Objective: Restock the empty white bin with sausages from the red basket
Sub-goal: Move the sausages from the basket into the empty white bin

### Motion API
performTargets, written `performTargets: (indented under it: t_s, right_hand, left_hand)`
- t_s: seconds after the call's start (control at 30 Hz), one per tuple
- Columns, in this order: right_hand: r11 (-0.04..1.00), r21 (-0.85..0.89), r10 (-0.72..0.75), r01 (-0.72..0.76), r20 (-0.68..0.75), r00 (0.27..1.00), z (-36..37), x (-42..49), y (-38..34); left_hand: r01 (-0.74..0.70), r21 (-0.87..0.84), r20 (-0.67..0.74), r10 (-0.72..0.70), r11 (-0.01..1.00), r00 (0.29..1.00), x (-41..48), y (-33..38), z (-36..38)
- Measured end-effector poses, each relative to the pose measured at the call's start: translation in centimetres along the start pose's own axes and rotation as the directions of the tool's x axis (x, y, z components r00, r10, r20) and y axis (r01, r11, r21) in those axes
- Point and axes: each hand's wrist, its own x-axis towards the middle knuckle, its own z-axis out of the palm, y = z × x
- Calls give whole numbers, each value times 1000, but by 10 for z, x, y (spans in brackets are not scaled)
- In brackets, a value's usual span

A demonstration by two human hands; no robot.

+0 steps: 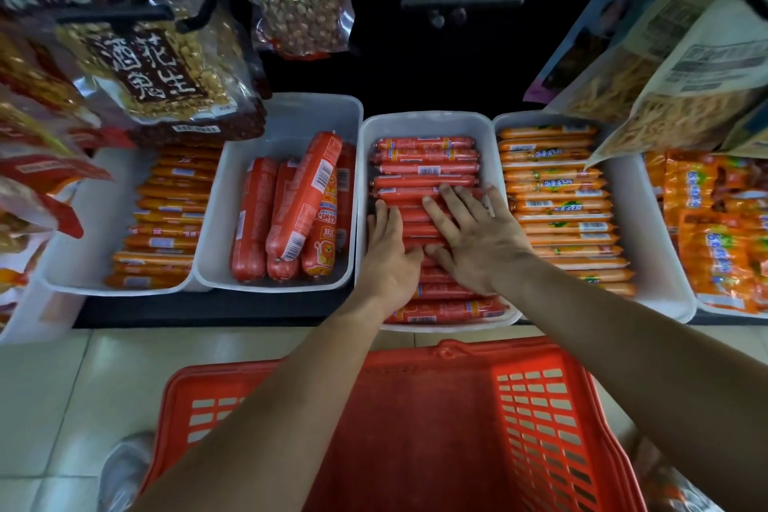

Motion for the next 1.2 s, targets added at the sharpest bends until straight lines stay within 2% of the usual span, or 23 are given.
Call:
performTargets:
  t_s: [0.17, 0.37, 0.53, 0.73, 0.97, 1.07, 1.2]
  right_hand:
    - [999, 14, 29, -30, 52, 998, -9, -7, -1]
    - [945, 294, 134, -144, 53, 990, -48, -36, -14]
    - [908, 409, 74, -93, 62, 995, -96, -54, -47]
    - [843, 537, -29, 14, 19, 999, -113, -41, -98]
    - [773, 633, 25, 48, -106, 994, -111, 14, -137]
    - [785, 617, 3, 51, -86, 996, -111, 38, -144]
    - [889, 451, -57, 78, -59, 997, -111, 58, -151]
  left_hand:
    - [-30, 15, 21, 30, 999, 999, -11, 13, -7]
    - [-80, 63, -28, 82, 995, 996, -47, 24, -56]
    - [-8, 198, -137, 35, 980, 990, -87, 4, -113]
    - [59, 252, -198, -8, 966, 980, -104, -37, -152]
    - [55, 252, -205, -2, 966, 979, -75, -70, -161]
    - [31, 259, -190, 19, 965, 982, -58, -74, -161]
    - [20, 270, -168, 26, 963, 986, -38, -85, -162]
